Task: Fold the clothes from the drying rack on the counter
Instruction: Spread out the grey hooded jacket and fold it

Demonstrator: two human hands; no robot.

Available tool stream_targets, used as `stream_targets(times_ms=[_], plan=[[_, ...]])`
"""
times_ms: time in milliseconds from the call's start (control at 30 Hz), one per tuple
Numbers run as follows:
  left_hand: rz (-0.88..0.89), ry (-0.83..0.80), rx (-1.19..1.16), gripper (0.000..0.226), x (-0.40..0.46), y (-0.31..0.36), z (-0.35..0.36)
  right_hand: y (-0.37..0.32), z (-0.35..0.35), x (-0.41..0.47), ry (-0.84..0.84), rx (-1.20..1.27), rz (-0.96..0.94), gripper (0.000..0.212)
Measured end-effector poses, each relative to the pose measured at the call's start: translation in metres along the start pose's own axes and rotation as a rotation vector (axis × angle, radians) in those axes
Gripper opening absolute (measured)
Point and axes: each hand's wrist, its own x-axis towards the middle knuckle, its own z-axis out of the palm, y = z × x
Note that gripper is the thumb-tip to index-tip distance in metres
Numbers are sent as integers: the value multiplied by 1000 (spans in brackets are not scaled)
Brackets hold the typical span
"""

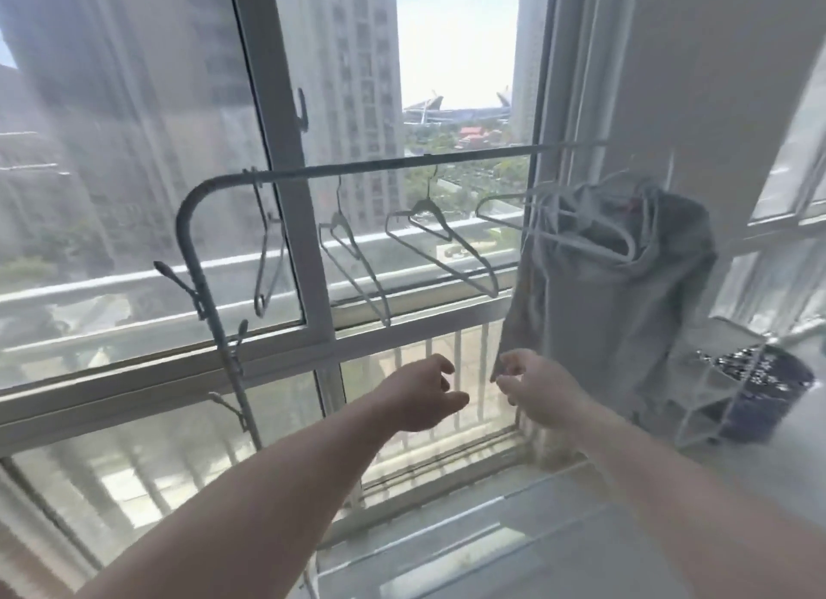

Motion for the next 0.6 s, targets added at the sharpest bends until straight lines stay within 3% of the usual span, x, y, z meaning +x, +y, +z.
stream_targets(times_ms=[400, 600], plan=[[168, 14, 89, 34, 130, 186, 57, 159, -173, 22, 173, 48, 154, 49], [240, 24, 77, 56, 187, 246, 68, 185, -230, 47, 250, 49, 154, 38]])
